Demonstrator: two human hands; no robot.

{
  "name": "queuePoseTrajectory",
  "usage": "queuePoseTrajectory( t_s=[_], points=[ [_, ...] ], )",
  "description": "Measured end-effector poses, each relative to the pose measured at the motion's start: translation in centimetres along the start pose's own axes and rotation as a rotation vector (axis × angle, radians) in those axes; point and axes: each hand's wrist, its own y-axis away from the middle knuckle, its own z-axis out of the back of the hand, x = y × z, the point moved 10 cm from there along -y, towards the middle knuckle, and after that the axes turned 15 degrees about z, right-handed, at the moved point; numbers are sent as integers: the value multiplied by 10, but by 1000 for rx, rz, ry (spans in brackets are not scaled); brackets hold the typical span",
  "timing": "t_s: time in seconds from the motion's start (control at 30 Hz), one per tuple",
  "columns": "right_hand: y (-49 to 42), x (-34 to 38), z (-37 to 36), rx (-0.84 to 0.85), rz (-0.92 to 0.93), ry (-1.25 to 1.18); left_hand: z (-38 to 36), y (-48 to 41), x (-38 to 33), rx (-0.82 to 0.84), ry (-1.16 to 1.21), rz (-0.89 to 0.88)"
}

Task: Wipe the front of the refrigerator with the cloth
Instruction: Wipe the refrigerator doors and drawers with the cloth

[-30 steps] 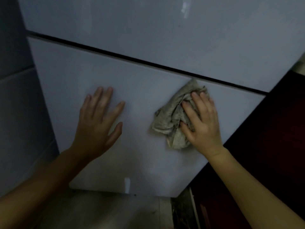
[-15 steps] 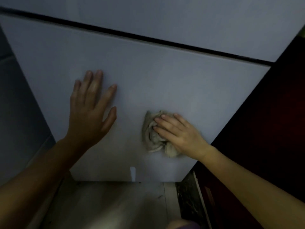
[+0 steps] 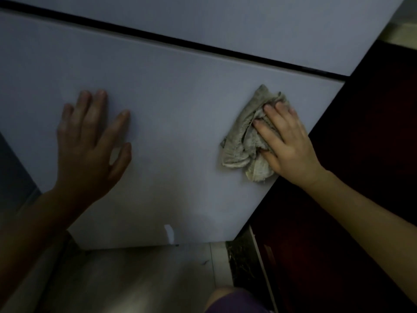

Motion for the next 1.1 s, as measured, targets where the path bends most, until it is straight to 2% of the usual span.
queuePoseTrajectory(
  t_s=[0.07,0.27,0.47,0.63,0.87,0.97,1.1],
  points=[
    [2,9,-9,-15,-34,-11,1,0,0,-5,-3,4],
    [6,35,-15,10,40,-25,1,0,-4,-9,-4,0],
    [12,-19,28,-37,-210,31,5,-1,-8,-9,5,4],
    [15,-8,17,-78,-299,-42,5,-1,-7,12,12,45],
    [17,43,-21,-53,-258,-100,6,-1,-6,42,3,68],
    [16,38,-18,-45,-245,-103,5,-3,-6,55,1,83],
    [6,17,0,-116,-310,-93,5,-3,-7,54,4,89]
  ],
)
